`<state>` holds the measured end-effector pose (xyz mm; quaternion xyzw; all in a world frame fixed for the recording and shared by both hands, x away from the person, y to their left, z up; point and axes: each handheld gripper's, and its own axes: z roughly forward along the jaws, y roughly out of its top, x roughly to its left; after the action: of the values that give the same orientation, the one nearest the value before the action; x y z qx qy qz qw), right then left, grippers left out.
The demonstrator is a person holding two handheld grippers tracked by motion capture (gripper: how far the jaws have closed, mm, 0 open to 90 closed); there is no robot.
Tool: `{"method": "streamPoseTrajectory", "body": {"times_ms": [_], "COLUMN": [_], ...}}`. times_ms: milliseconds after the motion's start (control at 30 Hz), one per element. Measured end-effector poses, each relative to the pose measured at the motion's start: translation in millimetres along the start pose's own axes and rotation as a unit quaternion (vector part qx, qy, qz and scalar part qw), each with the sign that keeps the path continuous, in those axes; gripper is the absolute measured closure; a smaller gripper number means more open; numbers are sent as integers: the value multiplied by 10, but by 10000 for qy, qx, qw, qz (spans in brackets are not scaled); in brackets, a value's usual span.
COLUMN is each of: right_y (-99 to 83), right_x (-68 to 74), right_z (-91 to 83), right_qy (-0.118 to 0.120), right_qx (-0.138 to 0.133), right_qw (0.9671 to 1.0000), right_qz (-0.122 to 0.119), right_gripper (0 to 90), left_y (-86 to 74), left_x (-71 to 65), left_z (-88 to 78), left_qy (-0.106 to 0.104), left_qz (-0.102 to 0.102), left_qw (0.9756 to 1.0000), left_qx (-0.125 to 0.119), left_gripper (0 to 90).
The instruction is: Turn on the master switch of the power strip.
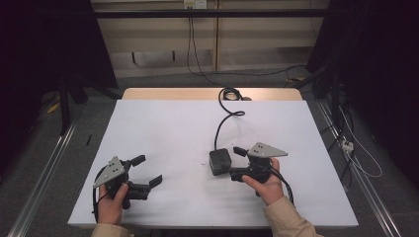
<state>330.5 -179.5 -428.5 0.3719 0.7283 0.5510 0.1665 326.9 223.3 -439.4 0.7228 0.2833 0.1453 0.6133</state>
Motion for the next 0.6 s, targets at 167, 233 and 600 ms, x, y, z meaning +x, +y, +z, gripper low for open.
{"method": "streamPoseTrajectory", "body": {"times_ms": [167,233,600], "right_y": [-33,-52,-155], "right_x": [-21,-34,-109], "right_z": [-59,-83,-261], "right_qy": [-69,-81,-100], "right_qx": [-11,-14,-73], "right_qw": [10000,10000,9999], "right_qz": [-10,0,-115], "right_gripper": [174,157,107], "left_y": [5,7,6], "left_x": [10,6,11], "left_z": [15,27,8], "left_qy": [-24,-22,-3], "left_qz": [-18,-24,-35], "left_qw": [10000,10000,10000], "left_qx": [-20,-15,-19], "left_gripper": [19,19,19]}}
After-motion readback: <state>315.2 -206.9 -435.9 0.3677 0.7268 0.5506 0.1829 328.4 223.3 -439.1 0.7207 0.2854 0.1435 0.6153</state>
